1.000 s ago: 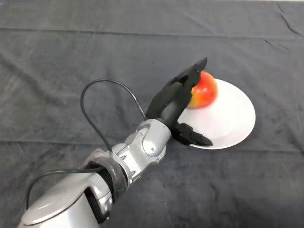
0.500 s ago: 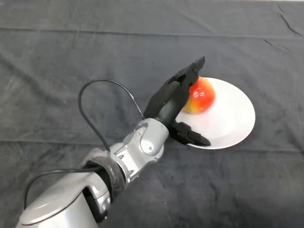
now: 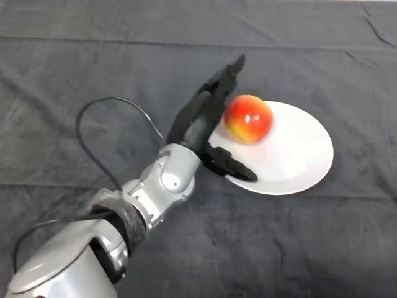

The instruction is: Move the apple to the plate

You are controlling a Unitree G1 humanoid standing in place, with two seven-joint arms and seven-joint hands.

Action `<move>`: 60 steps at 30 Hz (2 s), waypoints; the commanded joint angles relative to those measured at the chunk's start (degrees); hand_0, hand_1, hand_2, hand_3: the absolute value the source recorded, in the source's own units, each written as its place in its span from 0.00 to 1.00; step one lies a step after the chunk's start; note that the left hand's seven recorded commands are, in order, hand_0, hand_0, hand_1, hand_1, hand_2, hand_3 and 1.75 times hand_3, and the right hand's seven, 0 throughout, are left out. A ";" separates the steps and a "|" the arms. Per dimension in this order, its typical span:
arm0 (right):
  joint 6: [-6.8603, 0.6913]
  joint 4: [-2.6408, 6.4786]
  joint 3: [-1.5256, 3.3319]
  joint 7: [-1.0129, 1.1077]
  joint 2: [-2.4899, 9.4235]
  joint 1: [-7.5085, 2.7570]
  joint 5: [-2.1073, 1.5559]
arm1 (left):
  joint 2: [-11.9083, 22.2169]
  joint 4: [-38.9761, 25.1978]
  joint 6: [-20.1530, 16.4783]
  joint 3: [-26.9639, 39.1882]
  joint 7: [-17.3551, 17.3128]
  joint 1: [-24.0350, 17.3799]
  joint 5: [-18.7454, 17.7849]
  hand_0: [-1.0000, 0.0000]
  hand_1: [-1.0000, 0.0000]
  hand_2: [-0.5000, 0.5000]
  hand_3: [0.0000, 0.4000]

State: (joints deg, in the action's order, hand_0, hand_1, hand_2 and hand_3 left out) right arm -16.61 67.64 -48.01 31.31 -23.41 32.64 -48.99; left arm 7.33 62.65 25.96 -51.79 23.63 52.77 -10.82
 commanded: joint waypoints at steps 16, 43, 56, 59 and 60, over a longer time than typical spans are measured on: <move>-0.16 1.72 -1.00 0.00 -1.25 1.80 0.64 | 11.22 -5.36 6.75 12.16 1.20 -3.87 0.24 1.00 1.00 0.50 0.00; -0.20 0.96 -0.87 -0.34 -0.94 1.54 0.71 | 26.64 -32.53 4.94 32.23 3.06 -25.72 -1.44 1.00 1.00 0.50 0.00; -0.24 0.55 -0.79 -0.54 -0.79 1.40 0.72 | 26.89 -36.28 3.75 39.53 3.25 -33.04 -0.83 1.00 1.00 0.50 0.00; -0.25 0.47 -0.77 -0.58 -0.76 1.38 0.72 | 27.06 -36.34 3.71 41.32 2.58 -34.18 -1.19 1.00 1.00 0.50 0.00; -0.25 0.45 -0.77 -0.60 -0.76 1.37 0.72 | 27.12 -36.28 3.79 41.92 2.33 -34.54 -1.33 1.00 1.00 0.50 0.00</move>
State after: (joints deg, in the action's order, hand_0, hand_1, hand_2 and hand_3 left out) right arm -16.61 67.64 -48.00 31.37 -23.42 32.74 -48.61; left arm 31.33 29.08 29.73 -10.36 26.19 20.53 -12.13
